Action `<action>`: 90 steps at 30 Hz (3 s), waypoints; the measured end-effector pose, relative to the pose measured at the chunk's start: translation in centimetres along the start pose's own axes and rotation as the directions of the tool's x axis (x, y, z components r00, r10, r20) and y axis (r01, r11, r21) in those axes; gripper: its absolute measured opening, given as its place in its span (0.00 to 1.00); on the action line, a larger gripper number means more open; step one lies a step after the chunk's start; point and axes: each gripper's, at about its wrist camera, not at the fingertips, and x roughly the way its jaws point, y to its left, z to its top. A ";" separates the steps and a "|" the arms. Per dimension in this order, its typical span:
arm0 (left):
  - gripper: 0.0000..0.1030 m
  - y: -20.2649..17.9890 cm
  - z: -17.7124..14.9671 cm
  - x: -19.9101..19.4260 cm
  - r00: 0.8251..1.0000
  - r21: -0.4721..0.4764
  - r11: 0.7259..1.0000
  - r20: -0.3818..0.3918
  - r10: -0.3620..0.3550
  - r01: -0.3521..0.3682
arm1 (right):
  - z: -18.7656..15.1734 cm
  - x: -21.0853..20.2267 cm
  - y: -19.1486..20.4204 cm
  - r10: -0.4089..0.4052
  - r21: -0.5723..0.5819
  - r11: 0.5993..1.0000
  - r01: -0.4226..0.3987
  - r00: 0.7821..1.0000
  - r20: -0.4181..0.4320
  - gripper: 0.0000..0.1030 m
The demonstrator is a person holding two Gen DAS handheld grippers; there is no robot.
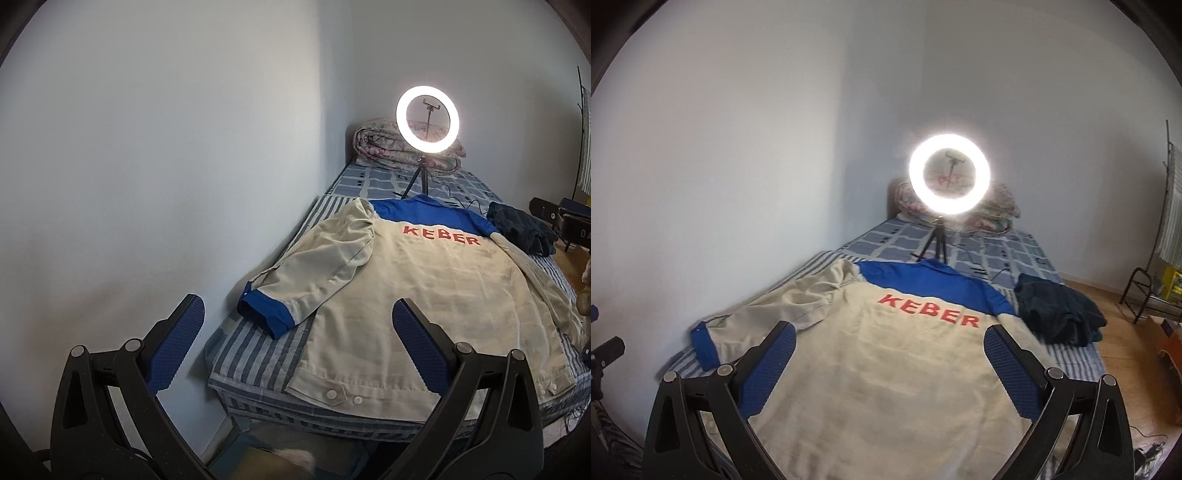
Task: Fold large clothes
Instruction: 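Lower the right gripper onto the blue-cuffed sleeve and close on it, then grasp the blue cuff with the left gripper while the right gripper holds the sleeve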
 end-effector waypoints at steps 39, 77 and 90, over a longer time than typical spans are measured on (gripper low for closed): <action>0.87 5.4 -6.1 5.8 0.985 -0.116 0.989 -0.134 -0.107 0.092 | -11.2 32.0 21.7 0.714 0.626 0.689 -0.365 0.487 -0.503 0.36; 0.45 4.8 -6.7 27.1 0.707 -0.571 0.819 -0.558 -0.435 0.053 | -16.2 24.4 8.5 0.632 0.461 0.774 -0.434 0.576 -0.518 0.00; 0.24 4.5 -6.4 29.8 0.712 -0.646 0.763 -0.531 -0.460 0.012 | -15.9 24.5 9.5 0.624 0.445 0.781 -0.438 0.579 -0.524 0.00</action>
